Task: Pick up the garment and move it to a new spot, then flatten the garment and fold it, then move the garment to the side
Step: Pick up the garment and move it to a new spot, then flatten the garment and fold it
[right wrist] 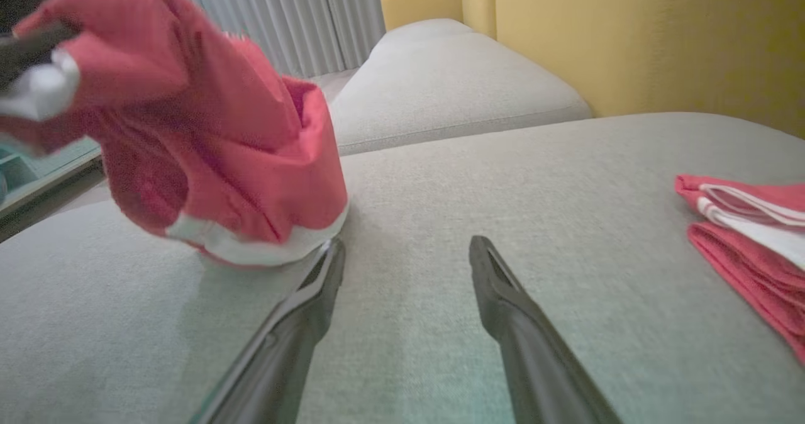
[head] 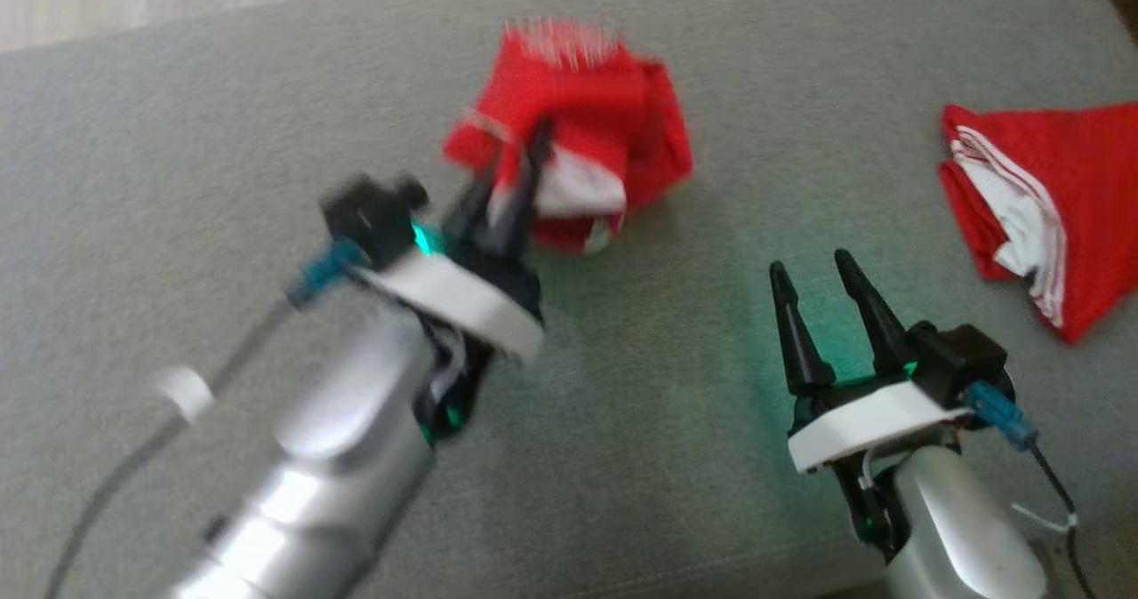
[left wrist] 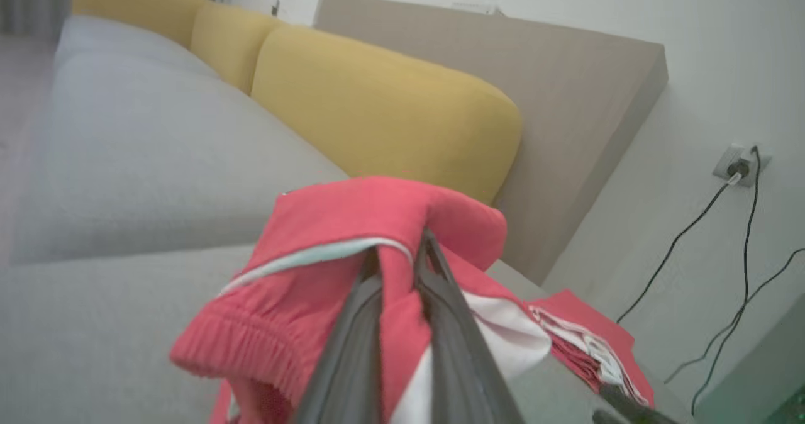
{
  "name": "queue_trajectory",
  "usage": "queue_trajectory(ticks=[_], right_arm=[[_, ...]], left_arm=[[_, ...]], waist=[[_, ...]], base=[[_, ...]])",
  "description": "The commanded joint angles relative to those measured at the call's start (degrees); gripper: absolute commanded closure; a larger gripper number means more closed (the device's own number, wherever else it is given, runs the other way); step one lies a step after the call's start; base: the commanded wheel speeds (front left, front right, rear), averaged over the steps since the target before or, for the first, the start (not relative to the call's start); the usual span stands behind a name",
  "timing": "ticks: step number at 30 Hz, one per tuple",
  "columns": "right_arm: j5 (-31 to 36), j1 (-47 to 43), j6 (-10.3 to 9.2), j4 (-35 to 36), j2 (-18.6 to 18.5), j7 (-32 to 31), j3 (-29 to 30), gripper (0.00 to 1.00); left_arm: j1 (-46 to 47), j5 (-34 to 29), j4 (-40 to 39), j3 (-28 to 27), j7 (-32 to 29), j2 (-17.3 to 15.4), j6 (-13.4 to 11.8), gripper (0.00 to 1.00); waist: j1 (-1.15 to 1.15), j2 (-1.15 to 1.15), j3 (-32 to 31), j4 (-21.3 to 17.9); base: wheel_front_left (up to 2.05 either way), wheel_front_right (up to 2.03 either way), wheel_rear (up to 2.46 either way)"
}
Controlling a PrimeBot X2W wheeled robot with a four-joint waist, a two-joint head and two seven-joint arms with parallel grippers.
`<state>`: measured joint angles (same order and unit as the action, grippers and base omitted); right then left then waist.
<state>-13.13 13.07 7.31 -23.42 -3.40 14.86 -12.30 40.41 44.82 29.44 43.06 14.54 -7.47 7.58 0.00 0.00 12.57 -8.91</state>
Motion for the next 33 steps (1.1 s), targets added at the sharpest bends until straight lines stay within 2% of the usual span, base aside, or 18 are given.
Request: queue_trajectory(ticks=[1,4,5,9,15,21,24,28,33], right_arm=[[-0.7,-0.07,0.18,1.38,0.52,0.14,-1.11,0.0],[-1.14,-0.55,0.18,1.08,0.52,0.14,-0.24,0.0],[-1.06,-0.85,0.18,0.83,0.52,0.14,0.6,0.0],[-0.97,-1.2,0.18,0.68,0.52,0.14,1.39,0.0],[-0.94,-2.43,0.18,0.35,0.52,0.14,2.59,0.0],[-0.97,-4.43,0.18,-0.44,0.52,0.14,3.21,0.0],[-1.05,-5.51,0.18,-0.98,0.52,0.14,3.06,0.0],[-0.5,-6.21,0.18,-1.88,0.52,0.14,2.38,0.0],[0.08,-5.85,0.18,-1.99,0.52,0.14,1.82,0.0]], left_arm=[[-1.71,-0.38,0.94,-0.92,0.45,-0.46,-0.09,0.0],[-5.6,-2.26,4.43,-3.54,0.45,0.17,-0.09,0.0],[-8.41,-4.38,5.96,-6.82,0.45,0.32,-0.11,0.0],[-12.86,-8.21,6.41,-12.2,0.45,0.16,-0.39,0.0],[-24.25,-14.66,1.92,-27.71,0.45,1.0,-2.12,0.0],[-34.17,-21.96,-3.31,-38.95,0.46,2.8,-1.57,0.0],[-38.67,-23.63,-5.56,-43.94,0.46,3.92,-1.31,0.0],[-42.2,-24.35,-6.8,-46.41,0.46,4.51,-0.9,0.0],[-42.41,-22.56,-6.72,-43.19,0.46,4.57,-0.68,0.0]], waist=[[0.0,0.0,-0.6,-1.1],[0.0,0.0,-1.29,-0.69],[0.0,0.0,-1.89,0.19],[0.0,0.0,-3.01,1.84],[0.0,0.0,-6.17,5.36],[0.0,0.0,-9.57,7.83],[0.0,0.0,-10.92,8.19],[0.0,0.0,-11.53,8.58],[0.0,0.0,-11.2,10.08]], base=[[0.0,0.0,0.0],[0.0,0.0,0.0],[0.0,0.0,0.0],[0.0,0.0,0.0],[0.0,0.0,0.0],[0.0,0.0,0.0],[0.0,0.0,0.0],[0.0,0.0,0.0],[0.0,0.0,0.0]])
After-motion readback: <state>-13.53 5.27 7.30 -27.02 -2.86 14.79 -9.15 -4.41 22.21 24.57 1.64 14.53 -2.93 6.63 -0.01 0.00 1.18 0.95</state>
